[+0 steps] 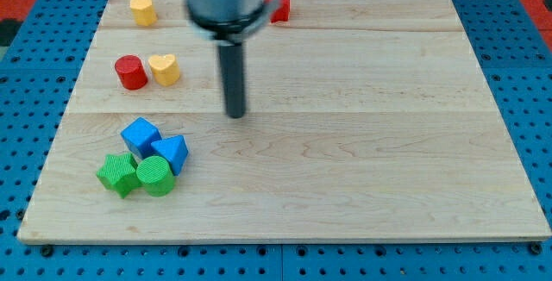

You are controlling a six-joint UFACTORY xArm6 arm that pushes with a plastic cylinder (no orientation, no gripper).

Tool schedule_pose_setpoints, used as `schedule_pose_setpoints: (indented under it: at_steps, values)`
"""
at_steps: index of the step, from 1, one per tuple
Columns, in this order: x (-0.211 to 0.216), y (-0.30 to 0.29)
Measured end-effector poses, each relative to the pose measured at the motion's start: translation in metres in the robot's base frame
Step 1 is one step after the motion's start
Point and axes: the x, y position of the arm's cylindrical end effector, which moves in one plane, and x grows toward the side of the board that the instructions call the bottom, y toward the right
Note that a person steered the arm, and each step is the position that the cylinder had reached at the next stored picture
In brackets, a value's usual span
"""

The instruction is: Move the yellow heart towards the top right of the board

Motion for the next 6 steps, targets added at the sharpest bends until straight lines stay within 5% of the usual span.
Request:
schedule_pose_setpoints:
  at_steps: [1, 3, 4, 6]
  values:
    - [-0.015, -0.085]
    - [-0.081, -0.093]
    - [-0.120, -0.053]
    - [-0.166, 0.126]
